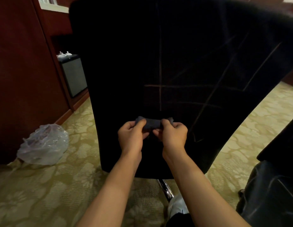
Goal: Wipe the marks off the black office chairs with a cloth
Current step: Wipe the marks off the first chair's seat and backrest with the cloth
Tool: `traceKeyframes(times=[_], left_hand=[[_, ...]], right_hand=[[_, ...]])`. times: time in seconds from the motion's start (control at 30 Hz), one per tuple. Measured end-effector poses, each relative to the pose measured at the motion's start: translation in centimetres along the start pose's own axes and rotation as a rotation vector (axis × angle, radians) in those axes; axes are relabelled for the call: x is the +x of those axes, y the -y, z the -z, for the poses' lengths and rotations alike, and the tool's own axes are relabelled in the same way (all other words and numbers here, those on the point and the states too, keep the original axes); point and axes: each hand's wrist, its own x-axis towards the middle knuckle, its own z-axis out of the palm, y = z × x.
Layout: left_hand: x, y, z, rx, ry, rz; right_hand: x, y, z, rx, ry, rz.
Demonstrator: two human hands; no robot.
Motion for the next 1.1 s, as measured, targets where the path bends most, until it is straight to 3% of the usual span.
traceKeyframes(times=[0.17,0.27,0.4,0.63,0.93,1.03,1.1], left_hand=[[-0.7,-7.7,-1.8,-0.139,0.063,-0.174],[-0.9,-10.6,-2.2,-0.204,0.13,-0.188],[-0.6,-8.5,-1.3,-0.137,0.11,-0.136],[-0.1,-6.5,0.5,-0.103,0.037,0.01],[-0.1,-15.4,-1.0,-0.251,0.052,-0.273],[0.4,-14.1,-0.8,-0.161,0.024,-0.357],[0.4,-12.0,-0.1,-0.086,0.011,-0.304]], right_hand=[[-1.8,6.8,-2.8,0.137,0.095,0.186],[-2.4,8.6,-3.4,0.194,0.125,0.206],[-2.0,5.7,-3.1,0.087,0.066,0.239],[-2.4,3.5,-3.1,0.034,0.038,0.087],[-4.9,11.6,-7.5,0.271,0.184,0.246],[-4.2,10.4,-7.5,0.141,0.11,0.341],[-3.6,8.4,-6.8,0.011,0.051,0.334]])
